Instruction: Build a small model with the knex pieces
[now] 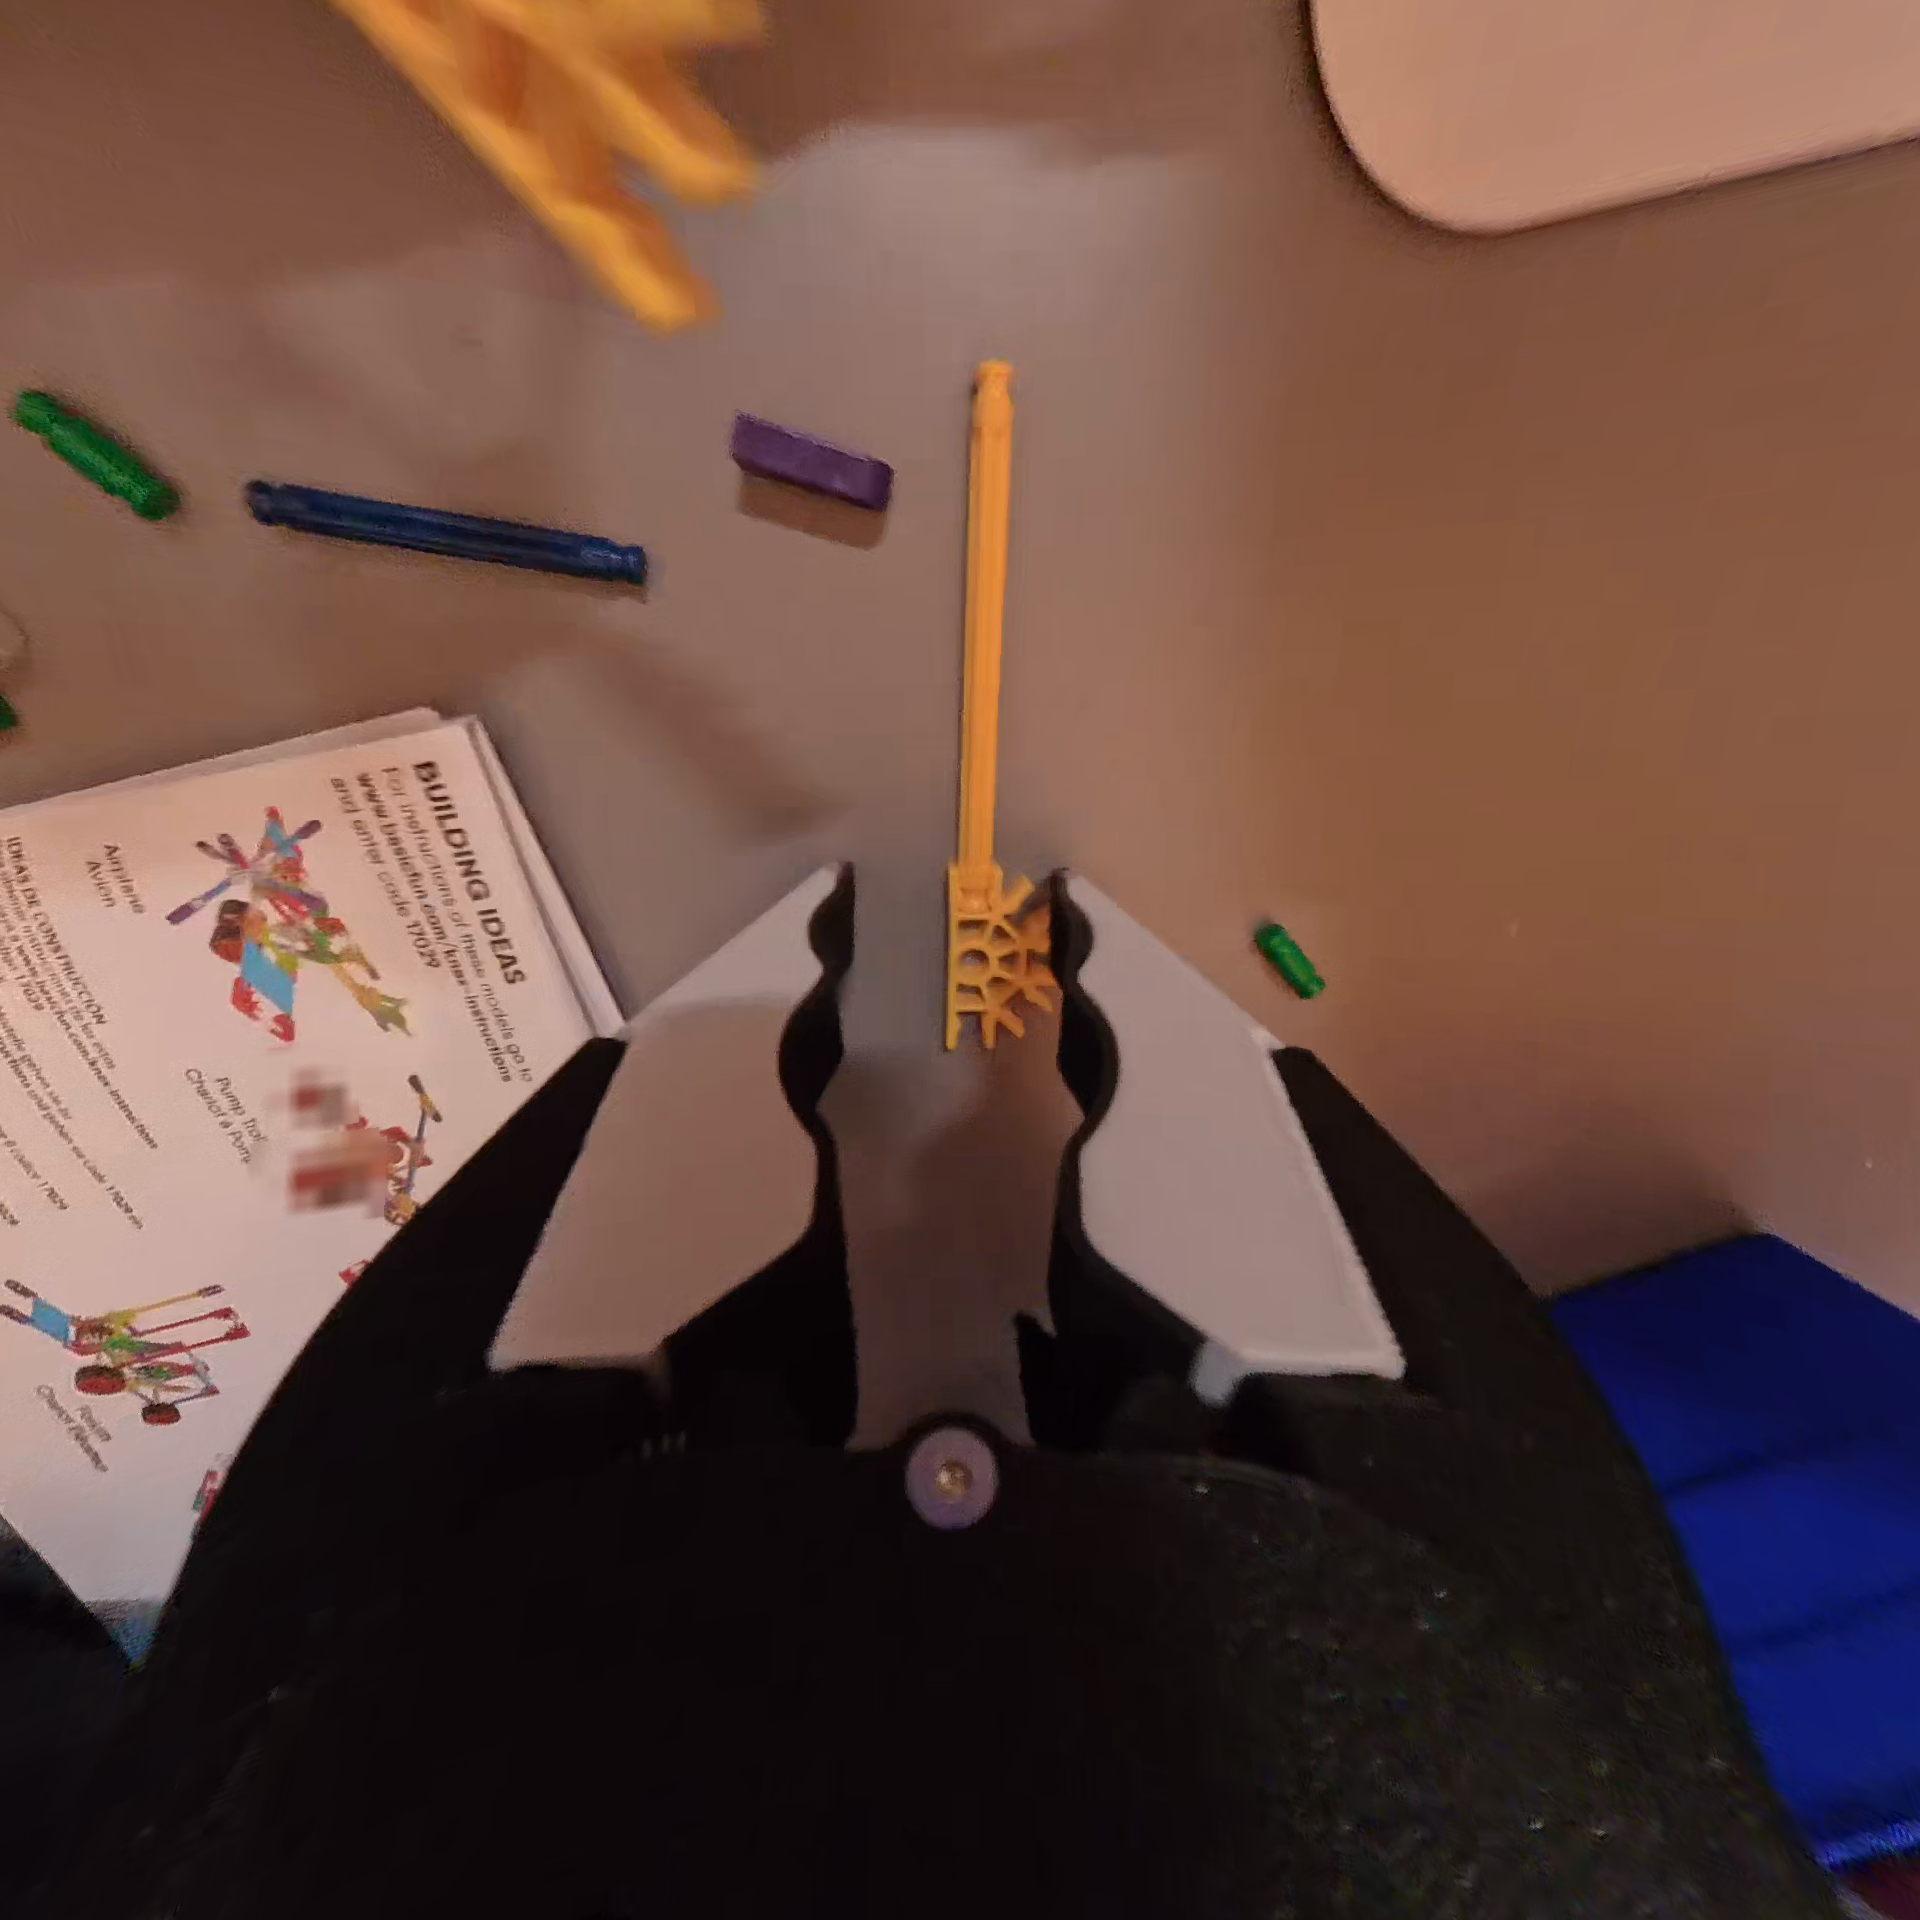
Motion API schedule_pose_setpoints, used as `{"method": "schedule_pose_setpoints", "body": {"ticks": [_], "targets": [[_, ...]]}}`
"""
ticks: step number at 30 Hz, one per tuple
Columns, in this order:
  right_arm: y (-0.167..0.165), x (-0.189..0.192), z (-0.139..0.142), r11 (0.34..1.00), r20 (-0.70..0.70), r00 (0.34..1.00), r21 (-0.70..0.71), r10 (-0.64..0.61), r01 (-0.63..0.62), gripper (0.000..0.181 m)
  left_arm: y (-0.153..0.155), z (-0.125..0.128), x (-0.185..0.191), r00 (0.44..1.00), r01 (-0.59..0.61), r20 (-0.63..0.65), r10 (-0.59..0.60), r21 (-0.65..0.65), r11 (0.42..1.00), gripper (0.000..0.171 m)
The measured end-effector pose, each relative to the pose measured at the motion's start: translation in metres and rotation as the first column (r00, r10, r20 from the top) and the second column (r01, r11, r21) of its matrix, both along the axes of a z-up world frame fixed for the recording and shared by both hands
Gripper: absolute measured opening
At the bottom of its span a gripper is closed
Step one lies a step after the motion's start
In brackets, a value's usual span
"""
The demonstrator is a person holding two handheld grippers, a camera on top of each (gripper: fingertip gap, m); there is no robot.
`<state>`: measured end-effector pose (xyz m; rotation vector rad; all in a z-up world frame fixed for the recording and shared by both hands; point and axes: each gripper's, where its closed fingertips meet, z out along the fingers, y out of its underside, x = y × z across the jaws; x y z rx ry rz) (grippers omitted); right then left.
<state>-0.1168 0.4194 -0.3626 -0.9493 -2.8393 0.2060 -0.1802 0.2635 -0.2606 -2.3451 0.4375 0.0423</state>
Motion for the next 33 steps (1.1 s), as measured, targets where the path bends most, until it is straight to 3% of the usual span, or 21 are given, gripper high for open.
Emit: {"method": "schedule_pose_setpoints", "body": {"ticks": [1,6,10,14,17,21,33], "targets": [[0.000,0.001,0.000,1.000,-0.002,1.000,0.014,0.012,-0.011,0.017,0.000,-0.001,-0.001,1.000,-0.005,0.005,0.005,-0.002,1.000,0.005],[0.003,-0.001,0.004,0.999,-0.015,1.000,0.043,0.010,-0.009,0.015,-0.001,-0.001,-0.001,0.998,0.007,0.061,-0.008,0.006,1.000,0.005],[0.005,-0.023,0.044,0.995,-0.215,0.976,0.098,0.020,0.001,0.015,-0.001,-0.001,0.006,0.995,0.061,0.072,-0.063,0.031,0.998,0.006],[-0.013,-0.046,0.090,0.983,-0.456,0.878,0.164,0.147,-0.080,0.016,0.003,-0.003,0.008,0.995,0.062,0.080,-0.064,0.026,0.998,0.006],[-0.031,-0.058,0.105,0.966,-0.555,0.796,0.211,0.243,-0.148,0.016,0.005,-0.004,0.007,0.996,0.050,0.078,-0.052,0.034,0.998,0.005],[-0.047,-0.065,0.103,0.939,-0.588,0.737,0.279,0.334,-0.202,0.016,0.007,-0.004,0.007,0.994,0.053,0.092,-0.057,0.049,0.997,0.006],[-0.065,-0.068,0.086,0.914,-0.572,0.715,0.291,0.402,-0.281,0.016,0.011,-0.007,0.007,0.995,0.066,0.075,-0.072,0.069,0.995,0.005]]}}
